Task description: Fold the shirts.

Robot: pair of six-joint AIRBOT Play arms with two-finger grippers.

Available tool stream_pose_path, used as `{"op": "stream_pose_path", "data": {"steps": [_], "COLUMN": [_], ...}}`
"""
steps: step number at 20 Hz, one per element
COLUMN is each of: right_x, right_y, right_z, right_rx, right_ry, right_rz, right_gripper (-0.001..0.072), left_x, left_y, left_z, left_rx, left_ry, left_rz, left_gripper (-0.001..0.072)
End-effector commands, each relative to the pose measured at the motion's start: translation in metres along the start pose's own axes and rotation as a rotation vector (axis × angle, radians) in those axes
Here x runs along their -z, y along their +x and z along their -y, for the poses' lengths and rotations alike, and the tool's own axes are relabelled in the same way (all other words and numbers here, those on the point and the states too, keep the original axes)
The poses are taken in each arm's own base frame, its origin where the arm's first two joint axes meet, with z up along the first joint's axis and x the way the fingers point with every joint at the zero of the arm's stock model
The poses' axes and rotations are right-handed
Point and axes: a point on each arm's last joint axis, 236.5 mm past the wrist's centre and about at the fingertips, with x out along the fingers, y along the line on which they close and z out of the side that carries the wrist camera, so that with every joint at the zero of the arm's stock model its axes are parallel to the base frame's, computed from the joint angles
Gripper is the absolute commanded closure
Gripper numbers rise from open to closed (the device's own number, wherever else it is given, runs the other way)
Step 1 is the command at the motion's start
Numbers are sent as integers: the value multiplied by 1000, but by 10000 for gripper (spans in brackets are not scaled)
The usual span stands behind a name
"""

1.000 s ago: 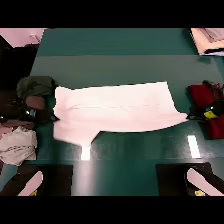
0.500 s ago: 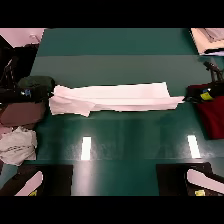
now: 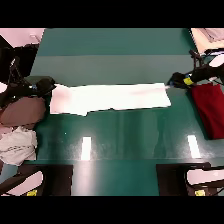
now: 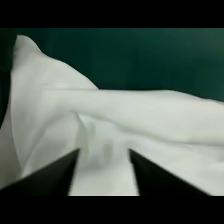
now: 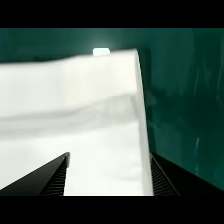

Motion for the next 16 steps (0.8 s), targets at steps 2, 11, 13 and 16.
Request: {"op": "stream_pose_path", "data": {"steps": [2, 11, 13, 16], "right_x": [-33, 36, 41, 45], "right_y": [14, 3, 14, 35], "right_z": [-33, 53, 56, 50], "right_rx": [-172, -203, -237, -299], "right_ry": [79, 134, 155, 177], "right_rz": [59, -157, -172, -214], "right_gripper": [129, 272, 272, 271], "left_x": [-16, 44, 52, 54], "left_y": [10, -8, -11, -11], "left_z": [0, 38, 40, 40], "left_rx": [22, 151, 165, 167], "left_ry": [-93, 51, 84, 83], "left_rz": [52, -245, -276, -283], "left_gripper": [90, 683, 684, 684]}}
